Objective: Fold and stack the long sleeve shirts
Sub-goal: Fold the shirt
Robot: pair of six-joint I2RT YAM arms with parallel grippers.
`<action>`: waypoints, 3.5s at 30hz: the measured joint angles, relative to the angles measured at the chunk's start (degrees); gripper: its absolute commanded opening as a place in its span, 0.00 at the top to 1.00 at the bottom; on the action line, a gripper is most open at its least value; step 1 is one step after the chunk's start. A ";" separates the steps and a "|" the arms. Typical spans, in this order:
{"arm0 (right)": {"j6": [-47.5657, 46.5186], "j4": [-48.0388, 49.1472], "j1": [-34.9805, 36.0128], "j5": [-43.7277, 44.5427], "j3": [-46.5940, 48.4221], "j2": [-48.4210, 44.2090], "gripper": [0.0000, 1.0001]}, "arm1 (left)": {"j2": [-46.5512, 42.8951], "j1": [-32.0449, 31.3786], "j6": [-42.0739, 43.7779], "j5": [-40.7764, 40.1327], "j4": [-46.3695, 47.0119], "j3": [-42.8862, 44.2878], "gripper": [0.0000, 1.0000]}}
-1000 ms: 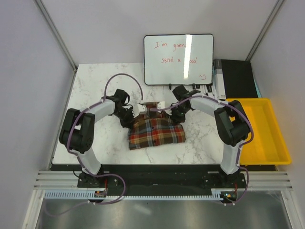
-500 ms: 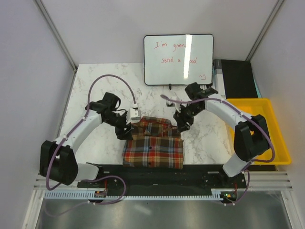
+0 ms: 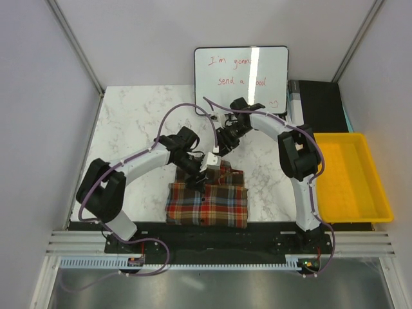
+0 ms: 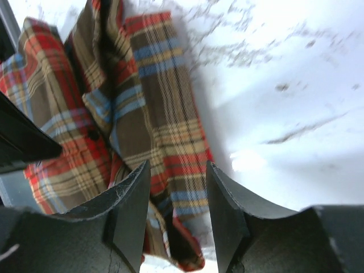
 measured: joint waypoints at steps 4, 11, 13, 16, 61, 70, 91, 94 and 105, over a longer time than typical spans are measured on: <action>1.60 1.22 0.94 0.87 2.78 1.90 0.56 | 3.85 -0.61 -0.79 -0.42 2.47 1.84 0.36; 2.58 2.51 3.48 0.81 2.84 3.52 0.66 | 6.95 -1.62 -0.90 -0.63 3.91 2.80 0.37; 2.62 2.64 4.07 0.83 2.75 4.28 0.68 | 7.61 -1.73 -0.90 -0.74 3.89 2.80 0.36; 2.54 2.95 4.50 0.98 2.43 5.29 0.71 | 7.82 -1.75 -0.90 -0.83 3.80 2.80 0.38; -3.15 2.97 4.50 -1.66 -0.59 5.84 0.83 | 11.02 1.22 2.27 -14.86 9.92 12.22 0.98; -3.74 -0.07 4.02 3.65 4.42 6.14 0.54 | 10.88 1.25 1.38 -19.87 16.81 10.38 0.57; -9.09 -11.32 -3.48 8.76 -3.13 -11.30 0.29 | 13.05 23.28 -11.10 -7.02 -5.05 19.69 0.33; -9.38 -11.17 -3.52 9.97 -4.55 -9.90 0.39 | 17.33 24.00 -11.10 -5.84 -7.30 22.99 0.33; -11.85 -9.46 -3.65 12.96 -4.72 -4.31 0.93 | 27.47 24.04 -9.62 -2.67 -14.12 26.62 0.98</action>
